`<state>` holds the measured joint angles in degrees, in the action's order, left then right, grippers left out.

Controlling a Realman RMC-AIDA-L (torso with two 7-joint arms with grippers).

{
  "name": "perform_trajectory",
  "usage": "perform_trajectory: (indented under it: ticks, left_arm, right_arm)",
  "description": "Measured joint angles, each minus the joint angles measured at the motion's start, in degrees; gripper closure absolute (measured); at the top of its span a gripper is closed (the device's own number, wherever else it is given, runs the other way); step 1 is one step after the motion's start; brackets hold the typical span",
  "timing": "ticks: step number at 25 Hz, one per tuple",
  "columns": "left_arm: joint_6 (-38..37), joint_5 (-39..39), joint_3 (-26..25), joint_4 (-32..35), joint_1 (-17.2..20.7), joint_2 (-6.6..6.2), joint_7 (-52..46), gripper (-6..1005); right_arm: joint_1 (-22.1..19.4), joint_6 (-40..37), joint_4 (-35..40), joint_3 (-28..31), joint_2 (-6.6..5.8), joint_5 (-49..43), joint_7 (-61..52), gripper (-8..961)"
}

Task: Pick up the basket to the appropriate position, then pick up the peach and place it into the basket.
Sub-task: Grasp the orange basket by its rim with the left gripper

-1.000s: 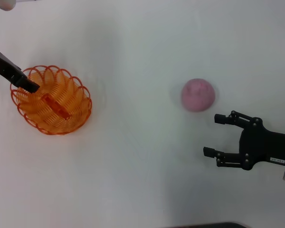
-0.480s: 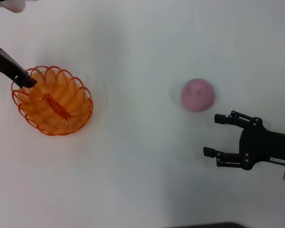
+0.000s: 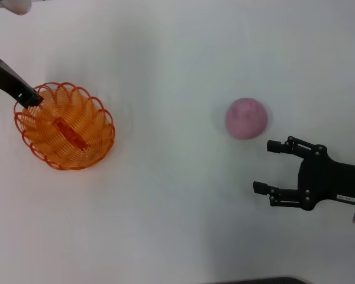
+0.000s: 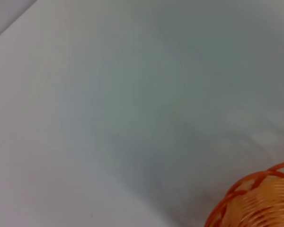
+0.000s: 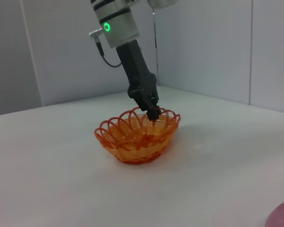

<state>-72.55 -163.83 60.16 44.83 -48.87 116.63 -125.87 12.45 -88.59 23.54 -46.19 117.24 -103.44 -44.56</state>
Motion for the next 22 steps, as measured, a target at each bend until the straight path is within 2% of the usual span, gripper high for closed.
perform_trajectory:
  ticks: [7, 11, 16, 19, 22]
  left_arm:
    - [0.2, 0.0, -0.8, 0.9, 0.0, 0.07, -3.4, 851]
    - [-2.2, 0.1, -1.7, 1.4, -0.4, -0.31, -6.1, 852]
    - [-7.5, 0.3, -7.0, 1.5, -1.6, -0.84, -8.4, 853]
    - [-12.2, 0.5, -11.6, 0.9, -2.7, -1.38, -9.1, 870]
    - [-15.4, 0.5, -14.1, 0.3, -3.4, -1.80, -10.5, 903]
  right_arm:
    - [0.1, -0.1, 0.0, 0.0, 0.00, 0.0, 0.0, 21]
    - [0.1, -0.1, 0.0, 0.0, 0.00, 0.0, 0.0, 21]
    - [0.3, 0.0, 0.0, 0.0, 0.00, 0.0, 0.0, 21]
    - [0.3, 0.1, 0.0, 0.1, 0.00, 0.0, 0.0, 21]
    - [0.4, 0.2, 0.0, 0.1, 0.00, 0.0, 0.0, 21]
